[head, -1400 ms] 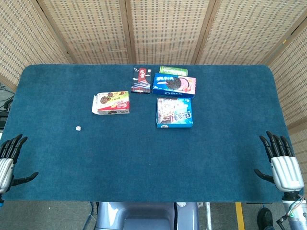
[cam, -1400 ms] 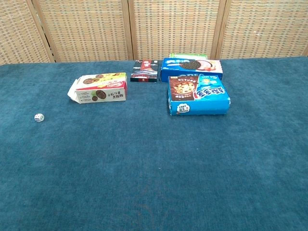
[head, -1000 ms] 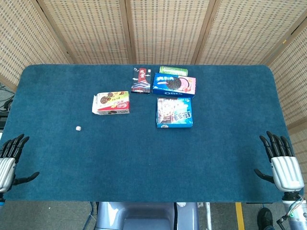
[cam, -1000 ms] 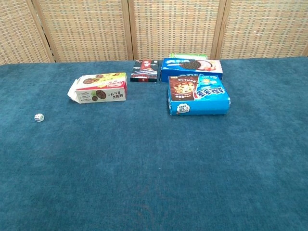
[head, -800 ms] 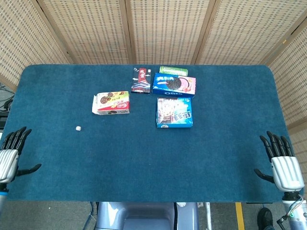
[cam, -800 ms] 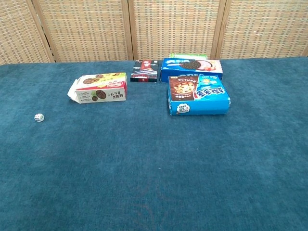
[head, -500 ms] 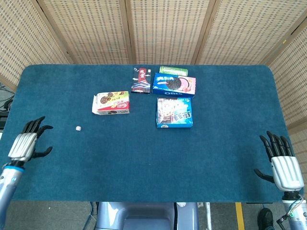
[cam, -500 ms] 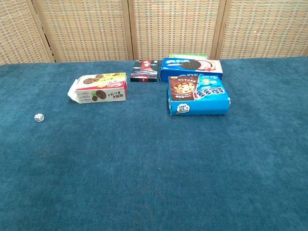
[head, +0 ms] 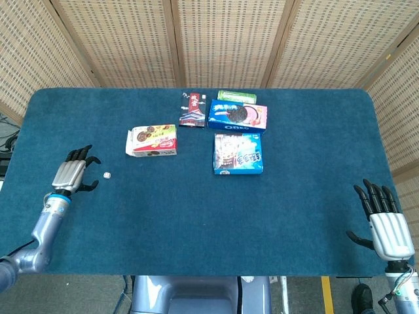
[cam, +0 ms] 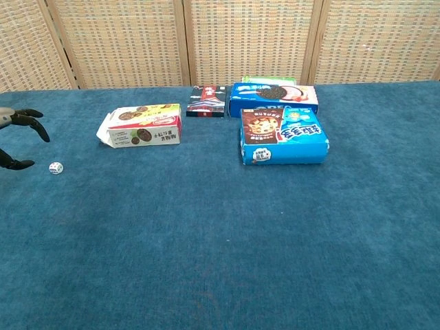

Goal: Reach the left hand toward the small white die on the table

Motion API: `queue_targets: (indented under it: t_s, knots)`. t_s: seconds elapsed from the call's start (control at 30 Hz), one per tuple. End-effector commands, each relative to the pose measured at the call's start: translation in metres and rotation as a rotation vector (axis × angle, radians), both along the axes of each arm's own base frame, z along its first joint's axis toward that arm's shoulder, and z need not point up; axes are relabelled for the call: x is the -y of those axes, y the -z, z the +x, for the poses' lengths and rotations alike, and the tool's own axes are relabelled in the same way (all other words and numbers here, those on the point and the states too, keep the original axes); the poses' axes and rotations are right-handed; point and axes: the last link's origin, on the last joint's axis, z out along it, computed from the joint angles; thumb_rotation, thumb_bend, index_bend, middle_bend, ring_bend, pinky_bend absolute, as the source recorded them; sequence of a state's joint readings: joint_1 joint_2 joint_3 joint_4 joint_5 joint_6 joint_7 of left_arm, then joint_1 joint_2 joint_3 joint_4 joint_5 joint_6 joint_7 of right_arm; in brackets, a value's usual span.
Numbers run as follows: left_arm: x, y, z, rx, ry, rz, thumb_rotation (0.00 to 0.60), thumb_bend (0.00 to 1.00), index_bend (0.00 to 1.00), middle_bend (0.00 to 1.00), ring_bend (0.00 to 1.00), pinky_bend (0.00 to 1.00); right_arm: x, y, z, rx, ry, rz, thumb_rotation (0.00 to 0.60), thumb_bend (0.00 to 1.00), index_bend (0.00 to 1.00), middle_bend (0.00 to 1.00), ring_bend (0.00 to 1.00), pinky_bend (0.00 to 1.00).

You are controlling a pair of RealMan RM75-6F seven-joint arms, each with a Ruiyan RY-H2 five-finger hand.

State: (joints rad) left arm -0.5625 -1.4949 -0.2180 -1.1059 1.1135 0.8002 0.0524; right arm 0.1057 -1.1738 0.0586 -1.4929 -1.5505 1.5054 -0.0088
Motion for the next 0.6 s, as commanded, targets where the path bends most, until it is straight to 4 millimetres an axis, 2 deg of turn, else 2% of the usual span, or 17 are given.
queue_targets:
  t_s: [0.03,0.23,0.37,0.6]
  knots:
    - [-0.007,0.012,0.005,-0.021,-0.012,-0.025,0.6,0.36,0.32,0.0,0.0,0.0,0.0,0.0,0.0,0.003,0.001,0.001,0.6,0.0,0.04,0.0,0.0,0.0]
    - [-0.014,0.025,0.005,-0.058,-0.046,-0.036,0.6,0.37,0.34,0.0,0.0,0.0,0.0,-0.001,0.0,0.009,0.0,0.0,0.6,0.0,0.04,0.0,0.0,0.0]
    - [-0.017,0.029,0.005,-0.07,-0.061,-0.037,0.6,0.37,0.38,0.0,0.0,0.0,0.0,-0.001,0.0,0.012,0.0,0.0,0.6,0.0,0.04,0.0,0.0,0.0]
    - [-0.019,0.036,0.003,-0.074,-0.082,-0.04,0.6,0.38,0.38,0.0,0.0,0.0,0.0,-0.001,0.0,0.015,0.0,-0.001,0.6,0.0,0.04,0.0,0.0,0.0]
